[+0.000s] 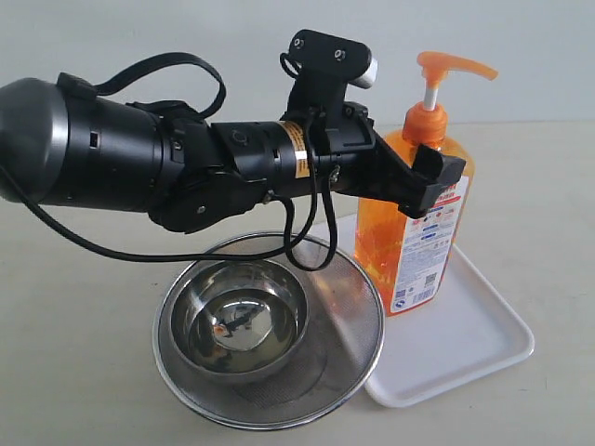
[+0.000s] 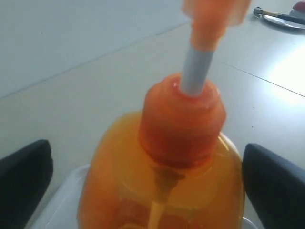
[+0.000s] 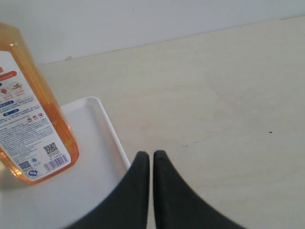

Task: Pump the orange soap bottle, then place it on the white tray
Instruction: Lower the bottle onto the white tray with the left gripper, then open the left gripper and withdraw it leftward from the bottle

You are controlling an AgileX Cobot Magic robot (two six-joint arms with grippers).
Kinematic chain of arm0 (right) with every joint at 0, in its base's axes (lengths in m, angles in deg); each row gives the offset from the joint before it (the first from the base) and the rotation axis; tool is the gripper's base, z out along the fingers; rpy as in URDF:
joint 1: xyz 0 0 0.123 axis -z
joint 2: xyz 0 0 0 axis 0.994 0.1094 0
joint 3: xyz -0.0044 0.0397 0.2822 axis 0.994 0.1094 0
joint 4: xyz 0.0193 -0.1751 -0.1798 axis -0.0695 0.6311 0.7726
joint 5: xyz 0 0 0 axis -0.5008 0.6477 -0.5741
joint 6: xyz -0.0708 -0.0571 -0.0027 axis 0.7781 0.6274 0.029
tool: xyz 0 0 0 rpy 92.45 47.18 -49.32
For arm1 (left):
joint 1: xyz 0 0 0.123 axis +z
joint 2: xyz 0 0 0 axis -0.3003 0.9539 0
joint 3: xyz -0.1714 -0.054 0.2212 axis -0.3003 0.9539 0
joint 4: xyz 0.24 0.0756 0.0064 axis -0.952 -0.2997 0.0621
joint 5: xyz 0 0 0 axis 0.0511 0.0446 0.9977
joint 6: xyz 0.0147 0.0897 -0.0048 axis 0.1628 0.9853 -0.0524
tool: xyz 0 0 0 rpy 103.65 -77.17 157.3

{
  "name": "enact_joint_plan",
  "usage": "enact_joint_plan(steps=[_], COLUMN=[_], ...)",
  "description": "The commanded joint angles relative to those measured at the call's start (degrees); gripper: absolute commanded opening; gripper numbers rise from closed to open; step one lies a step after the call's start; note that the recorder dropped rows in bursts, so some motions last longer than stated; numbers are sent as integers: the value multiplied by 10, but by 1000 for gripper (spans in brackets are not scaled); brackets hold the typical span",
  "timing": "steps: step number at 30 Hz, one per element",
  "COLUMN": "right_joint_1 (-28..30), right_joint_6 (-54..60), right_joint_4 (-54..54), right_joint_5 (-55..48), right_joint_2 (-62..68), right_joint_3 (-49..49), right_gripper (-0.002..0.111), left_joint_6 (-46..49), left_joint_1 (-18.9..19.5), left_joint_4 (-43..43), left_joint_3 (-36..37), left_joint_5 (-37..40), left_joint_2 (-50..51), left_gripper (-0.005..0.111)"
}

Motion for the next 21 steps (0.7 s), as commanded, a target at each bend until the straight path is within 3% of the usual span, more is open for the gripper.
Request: enact_joint_plan(steps=[1,6,14,21], right_joint_1=[2,2,2,2], right_joint_6=[3,3,3,3], right_joint_4=[0,0,0,0], right_joint_5=[3,7,7,7], right_joint_2=[-2,-2,-2,-2], right_joint_3=[-1,-1,-1,-1], right_gripper=[0,0,0,0], left_joint_6=[-7,-7,-19,-18], left_joint_1=[-1,-1,-2,-40], left_joint_4=[6,6,6,6], left_joint_3=[-3,-3,-3,22], left_joint_5=[10,48,173,204], left_joint_2=[-5,-26,-86,-115], left_gripper=[108,108,108,108])
